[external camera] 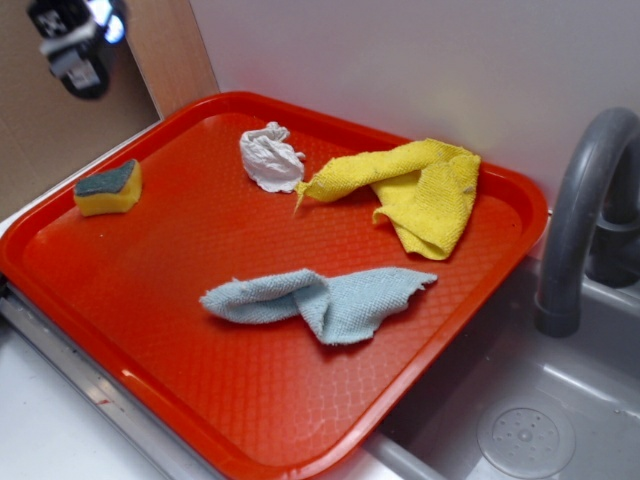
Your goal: Grab the blue cloth.
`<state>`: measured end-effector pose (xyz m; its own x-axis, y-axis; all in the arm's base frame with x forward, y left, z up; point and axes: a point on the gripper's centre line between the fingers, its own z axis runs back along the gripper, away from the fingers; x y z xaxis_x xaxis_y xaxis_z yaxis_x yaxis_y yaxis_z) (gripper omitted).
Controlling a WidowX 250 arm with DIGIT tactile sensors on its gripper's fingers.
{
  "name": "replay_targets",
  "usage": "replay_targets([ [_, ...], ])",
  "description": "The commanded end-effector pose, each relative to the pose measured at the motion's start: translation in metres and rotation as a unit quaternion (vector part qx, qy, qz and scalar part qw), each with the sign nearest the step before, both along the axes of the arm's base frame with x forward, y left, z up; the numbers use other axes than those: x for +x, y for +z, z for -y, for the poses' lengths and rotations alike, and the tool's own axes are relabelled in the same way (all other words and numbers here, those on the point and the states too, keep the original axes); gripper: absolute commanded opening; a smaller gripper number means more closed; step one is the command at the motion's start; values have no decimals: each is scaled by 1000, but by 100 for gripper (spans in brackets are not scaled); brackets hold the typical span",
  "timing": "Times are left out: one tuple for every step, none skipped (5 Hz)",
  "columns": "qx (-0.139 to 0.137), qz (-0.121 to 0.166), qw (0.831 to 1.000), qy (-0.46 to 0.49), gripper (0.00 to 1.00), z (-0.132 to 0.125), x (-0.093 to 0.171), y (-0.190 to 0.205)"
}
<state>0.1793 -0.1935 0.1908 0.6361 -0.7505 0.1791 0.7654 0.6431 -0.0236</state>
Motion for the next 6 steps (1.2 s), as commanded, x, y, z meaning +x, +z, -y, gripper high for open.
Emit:
replay_targets([
  [13,-3,998,-57,100,52,-14,-21],
  [16,-29,997,-69,100,65,-7,-44],
  [22,-60,992,-105,100,85,-9,-70],
  [71,-92,985,-123,100,94,-15,-102],
  [125,-114,979,-118,100,93,-18,-129],
  [150,-117,973,-128,100,93,-23,-145],
])
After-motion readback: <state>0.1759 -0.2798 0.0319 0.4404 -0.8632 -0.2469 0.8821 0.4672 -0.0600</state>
